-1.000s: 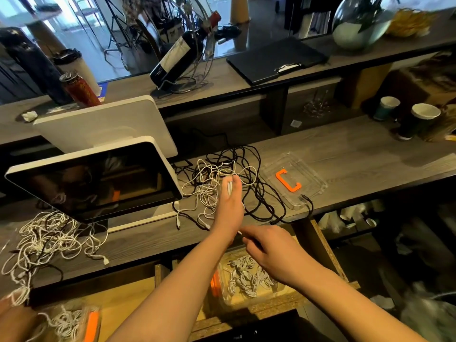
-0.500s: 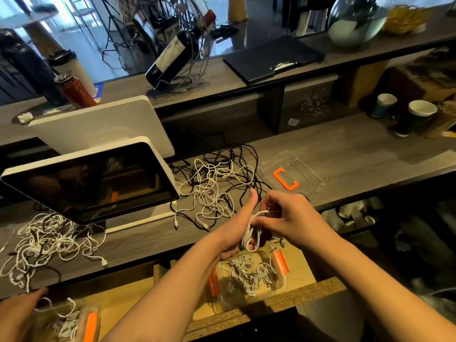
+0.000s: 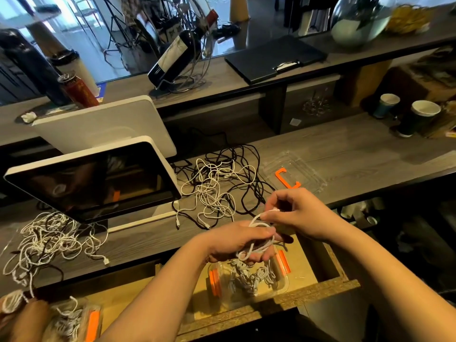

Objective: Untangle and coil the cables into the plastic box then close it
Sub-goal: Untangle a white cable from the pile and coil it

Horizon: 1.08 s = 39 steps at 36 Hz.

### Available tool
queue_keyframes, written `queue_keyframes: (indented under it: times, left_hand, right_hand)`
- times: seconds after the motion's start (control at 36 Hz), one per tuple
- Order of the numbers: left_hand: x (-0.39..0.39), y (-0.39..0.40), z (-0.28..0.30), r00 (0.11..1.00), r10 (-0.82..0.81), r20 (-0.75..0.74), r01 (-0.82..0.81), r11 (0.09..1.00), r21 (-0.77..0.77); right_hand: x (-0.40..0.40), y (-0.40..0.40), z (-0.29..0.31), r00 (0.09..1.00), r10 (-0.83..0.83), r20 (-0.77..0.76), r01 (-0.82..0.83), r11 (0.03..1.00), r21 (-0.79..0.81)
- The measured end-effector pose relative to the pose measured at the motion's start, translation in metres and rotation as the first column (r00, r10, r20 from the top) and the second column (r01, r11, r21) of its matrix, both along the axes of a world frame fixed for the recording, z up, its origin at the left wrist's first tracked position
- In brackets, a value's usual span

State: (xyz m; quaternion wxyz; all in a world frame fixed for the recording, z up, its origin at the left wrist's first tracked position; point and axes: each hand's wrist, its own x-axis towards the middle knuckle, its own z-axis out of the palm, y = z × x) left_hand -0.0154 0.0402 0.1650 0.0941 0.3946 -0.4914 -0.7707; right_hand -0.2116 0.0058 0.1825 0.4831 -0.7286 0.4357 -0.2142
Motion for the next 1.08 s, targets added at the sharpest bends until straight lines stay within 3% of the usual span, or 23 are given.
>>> queue_keyframes:
  times: [0.22,0.39,0.47,0.61,0.81,0.94,1.08]
  left_hand:
    - [0.009,-0.002,0.010,1.000,-0.012,0.008,0.012,0.997,-0.076]
    - [0.008,-0.007,0.013,0.984,0.179,0.012,-0.173,0.962,-0.210]
    - [0.005,-0.005,0.012,0.955,0.296,-0.033,-0.297,0.940,-0.165]
    - [0.002,-0.006,0.004,0.832,0.529,-0.167,-0.536,0.844,0.005]
    - [0.004,-0.017,0.013,0.637,0.666,-0.388,-0.676,0.724,0.135]
    - [-0.001,-0.020,0.014,0.598,0.692,-0.405,-0.705,0.694,0.147]
    - [-0.007,-0.026,0.015,0.436,0.798,-0.417,-0.804,0.553,0.218]
  right_hand:
    - [0.004,0.005,-0.006,0.994,-0.076,0.079,0.074,0.997,0.026]
    - [0.009,0.009,-0.014,0.963,-0.203,0.175,0.200,0.979,0.033]
    - [0.013,0.009,-0.018,0.957,-0.222,0.188,0.218,0.975,0.042]
    - [0.021,0.011,-0.017,0.924,-0.294,0.244,0.278,0.955,0.101]
    - [0.029,0.017,-0.025,0.935,-0.279,0.220,0.247,0.955,0.165]
    - [0.035,0.019,-0.028,0.943,-0.262,0.204,0.229,0.958,0.174]
    - [0.040,0.022,-0.030,0.979,-0.174,0.103,0.158,0.977,0.145]
